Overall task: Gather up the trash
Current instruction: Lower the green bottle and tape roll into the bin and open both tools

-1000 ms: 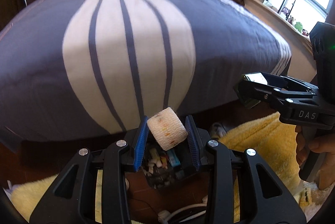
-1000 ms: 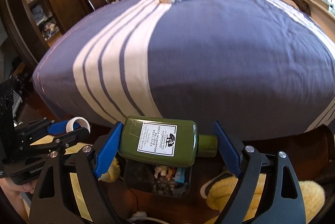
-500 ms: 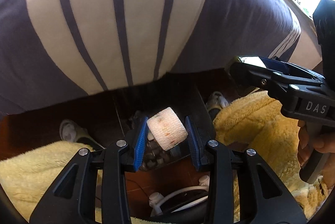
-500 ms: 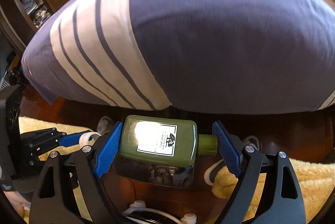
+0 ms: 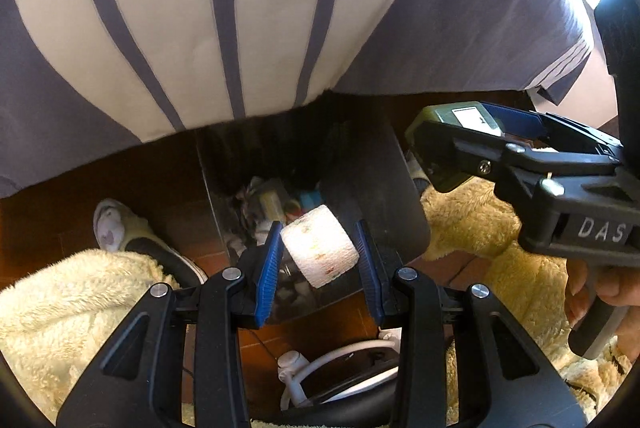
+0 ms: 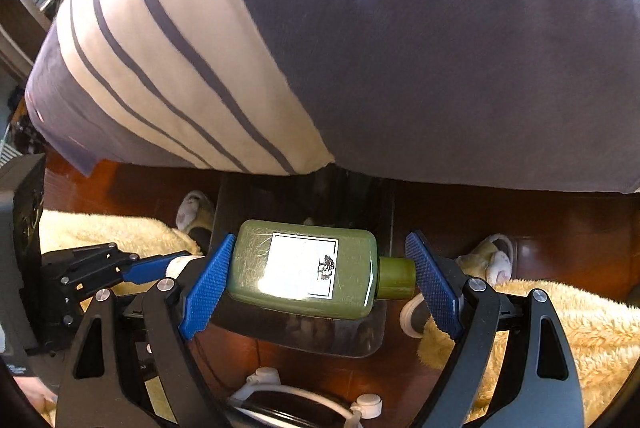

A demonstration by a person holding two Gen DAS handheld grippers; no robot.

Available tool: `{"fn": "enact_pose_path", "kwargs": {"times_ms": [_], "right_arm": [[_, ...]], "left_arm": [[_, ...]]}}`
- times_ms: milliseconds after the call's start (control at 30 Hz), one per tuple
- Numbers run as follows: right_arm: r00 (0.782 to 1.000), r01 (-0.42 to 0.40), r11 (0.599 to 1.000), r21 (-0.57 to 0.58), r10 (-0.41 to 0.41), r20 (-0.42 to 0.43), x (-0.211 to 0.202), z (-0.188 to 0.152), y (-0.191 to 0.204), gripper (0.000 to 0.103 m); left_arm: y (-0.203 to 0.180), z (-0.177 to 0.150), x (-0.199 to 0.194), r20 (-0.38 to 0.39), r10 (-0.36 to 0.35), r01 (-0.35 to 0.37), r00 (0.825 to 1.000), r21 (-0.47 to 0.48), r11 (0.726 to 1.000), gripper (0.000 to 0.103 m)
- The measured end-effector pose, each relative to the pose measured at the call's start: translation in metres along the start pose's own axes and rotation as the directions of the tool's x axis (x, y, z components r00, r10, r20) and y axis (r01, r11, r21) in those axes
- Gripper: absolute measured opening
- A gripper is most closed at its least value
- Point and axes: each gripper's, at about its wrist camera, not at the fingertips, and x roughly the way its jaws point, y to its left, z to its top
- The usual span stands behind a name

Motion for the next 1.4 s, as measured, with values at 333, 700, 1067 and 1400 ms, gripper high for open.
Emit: {"fn": "enact_pose_path", "kwargs": {"times_ms": [333, 700, 1067, 1400], "right_arm": [[0.998, -0.041, 0.999, 0.016, 0.042, -0.052, 0.019, 0.006, 0.001, 0.087], [1.000, -0.016, 0.998, 0.067, 0.016, 0.008, 0.003, 0.014, -0.014, 0.096], [0.994, 0.031, 0.994, 0.106, -0.042, 0.106, -0.046, 0.016, -0.038, 0.098], [0.966, 0.028, 0.994, 0.102, -0.053, 0.252, -0.111, 0.028, -0.042, 0.098]], "left_arm": [[0.009, 0.005, 0.009, -0.039, 0.004, -0.005, 0.999, -0.038, 0.999, 0.052], [0.008, 0.010, -0.009, -0.004, 0.036, -0.036, 0.999, -0.038, 0.999, 0.084], [-0.002, 0.015, -0.062, 0.113, 0.063, -0.061, 0.992, -0.020, 0.998, 0.095], [-0.018, 0.036, -0.136, 0.273, 0.084, -0.086, 0.958, -0.002, 0.996, 0.095]]}}
